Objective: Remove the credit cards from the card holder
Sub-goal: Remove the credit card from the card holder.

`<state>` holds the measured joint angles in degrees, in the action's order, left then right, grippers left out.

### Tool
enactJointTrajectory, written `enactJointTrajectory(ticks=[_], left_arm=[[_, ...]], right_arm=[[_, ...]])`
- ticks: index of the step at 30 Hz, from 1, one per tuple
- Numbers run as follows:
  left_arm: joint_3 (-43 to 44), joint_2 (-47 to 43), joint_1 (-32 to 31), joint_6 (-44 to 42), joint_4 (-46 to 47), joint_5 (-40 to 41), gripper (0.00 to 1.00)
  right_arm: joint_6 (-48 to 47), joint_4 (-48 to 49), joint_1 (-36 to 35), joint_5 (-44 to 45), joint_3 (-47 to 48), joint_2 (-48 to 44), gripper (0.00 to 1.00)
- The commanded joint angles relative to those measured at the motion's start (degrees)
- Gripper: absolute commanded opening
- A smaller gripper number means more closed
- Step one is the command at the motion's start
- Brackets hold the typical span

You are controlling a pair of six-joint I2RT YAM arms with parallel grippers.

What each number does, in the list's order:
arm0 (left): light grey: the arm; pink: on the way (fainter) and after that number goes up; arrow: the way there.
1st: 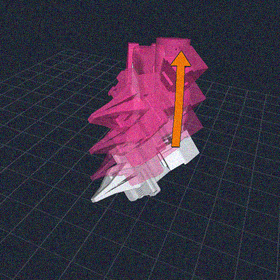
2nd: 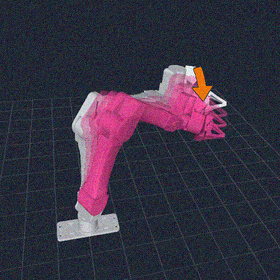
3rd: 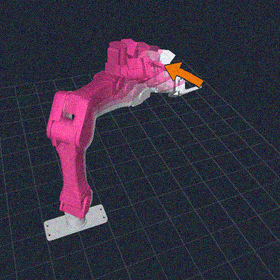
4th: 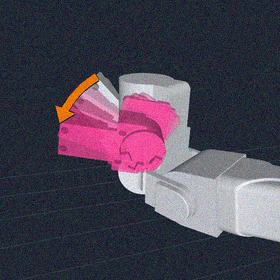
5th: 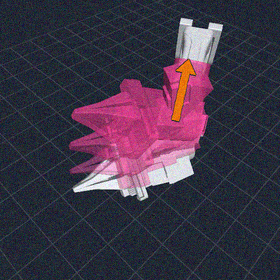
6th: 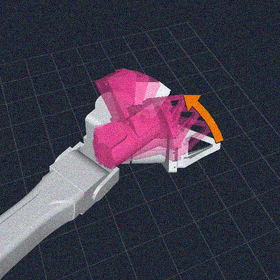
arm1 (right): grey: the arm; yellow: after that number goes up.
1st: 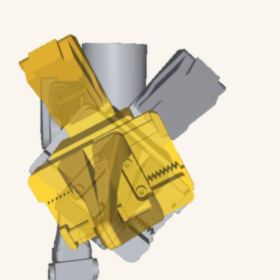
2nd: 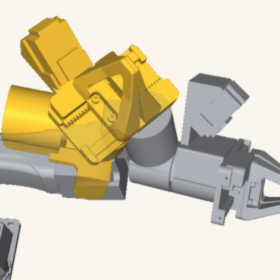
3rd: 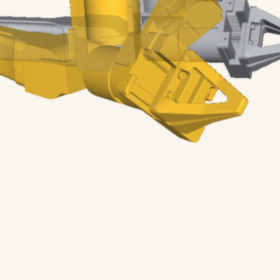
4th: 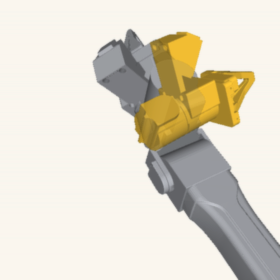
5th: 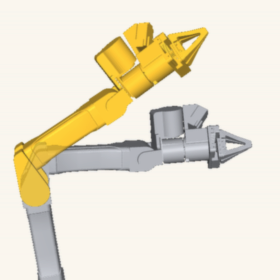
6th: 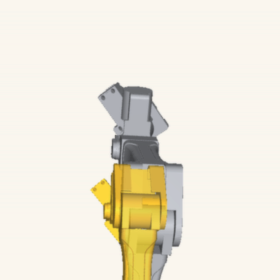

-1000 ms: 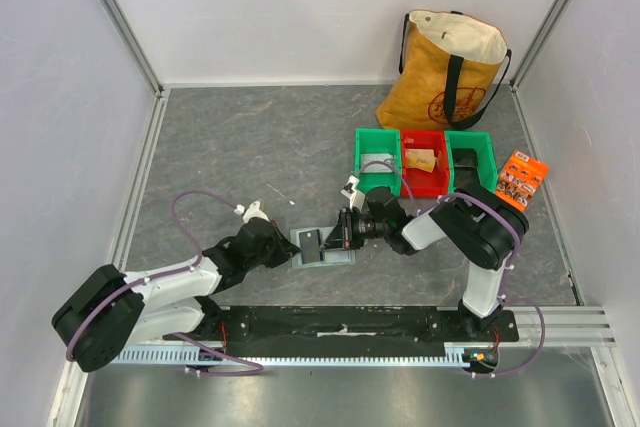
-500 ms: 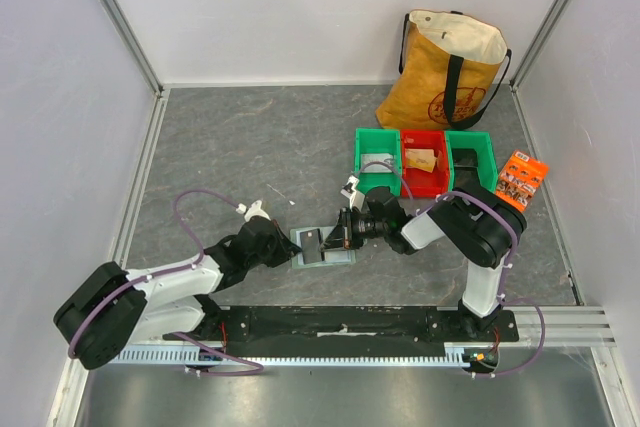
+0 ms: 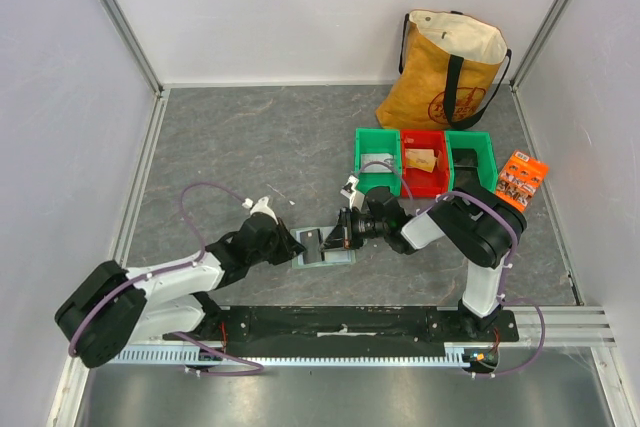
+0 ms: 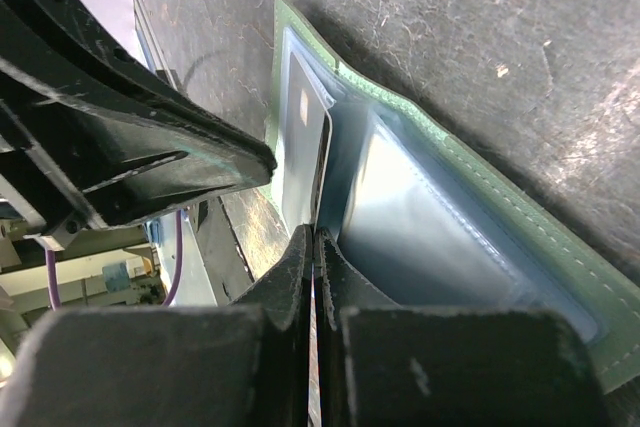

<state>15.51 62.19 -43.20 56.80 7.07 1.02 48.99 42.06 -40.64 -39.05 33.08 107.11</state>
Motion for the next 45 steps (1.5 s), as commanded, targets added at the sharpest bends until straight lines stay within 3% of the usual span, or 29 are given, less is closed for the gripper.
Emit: enactJointTrajectory(ticks=[1, 3, 11, 20, 40, 45], left_arm=[[2.0, 4.3, 0.0, -2.5, 2.2, -0.7, 0.09], [1.6, 5.9, 0.0, -1.1, 1.2, -0.2, 0.02], [-1.8, 5.7, 0.0, 2.5, -0.5, 1.3, 0.02], [-1.9, 4.9, 0.1, 2.5, -1.4, 1.7, 0.02], [-2.1, 5.1, 0.1, 2.5, -1.0, 1.4, 0.02], [-2.0, 5.1, 0.1, 2.5, -0.9, 1.4, 0.02]], right_arm=[[-1.4, -0.8, 0.1, -0.2, 1.1, -0.1, 0.02], [-1.4, -1.5, 0.1, 0.1, 1.1, -0.5, 0.07], [-0.6, -2.4, 1.6, 2.4, 0.3, -3.1, 0.22], [1.0, 0.7, 2.3, 1.3, 0.0, -1.8, 0.16], [-0.1, -0.8, 2.0, 1.3, 1.6, 0.6, 0.18], [-0.1, -0.5, 1.8, 0.7, 1.8, 0.8, 0.10]])
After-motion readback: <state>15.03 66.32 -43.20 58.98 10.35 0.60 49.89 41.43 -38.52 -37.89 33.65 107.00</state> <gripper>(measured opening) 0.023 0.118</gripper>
